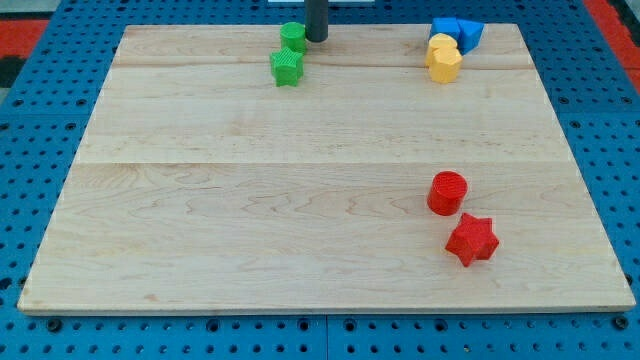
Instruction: Push the red circle into green star
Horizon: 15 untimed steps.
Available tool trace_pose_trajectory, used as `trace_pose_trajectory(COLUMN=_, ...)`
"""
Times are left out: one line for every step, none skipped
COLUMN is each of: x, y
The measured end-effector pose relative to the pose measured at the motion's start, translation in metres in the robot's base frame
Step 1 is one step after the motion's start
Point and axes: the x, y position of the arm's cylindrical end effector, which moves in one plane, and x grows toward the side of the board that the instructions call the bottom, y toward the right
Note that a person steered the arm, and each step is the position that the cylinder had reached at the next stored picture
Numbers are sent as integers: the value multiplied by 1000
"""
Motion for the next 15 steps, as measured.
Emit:
trace_pose_trajectory(x=42, y=40)
trace_pose_trajectory(x=123, y=74)
trace_pose_trajectory(x=198, y=104)
trace_pose_trajectory(x=208, y=216)
trace_pose_trajectory(x=276, y=247)
trace_pose_trajectory(x=305, y=201)
trace_pose_trajectory(x=289, y=123)
trace_pose_trajectory(x=273, y=93)
trace_pose_trajectory(x=241, y=85)
trace_pose_trajectory(x=191, y=65)
trace_pose_trajectory(x=168, y=46)
trace_pose_trajectory(x=165, y=85)
trace_pose_trajectory(x=138, y=86)
trace_pose_trajectory(x=132, y=39)
trace_pose_trajectory(x=169, y=39)
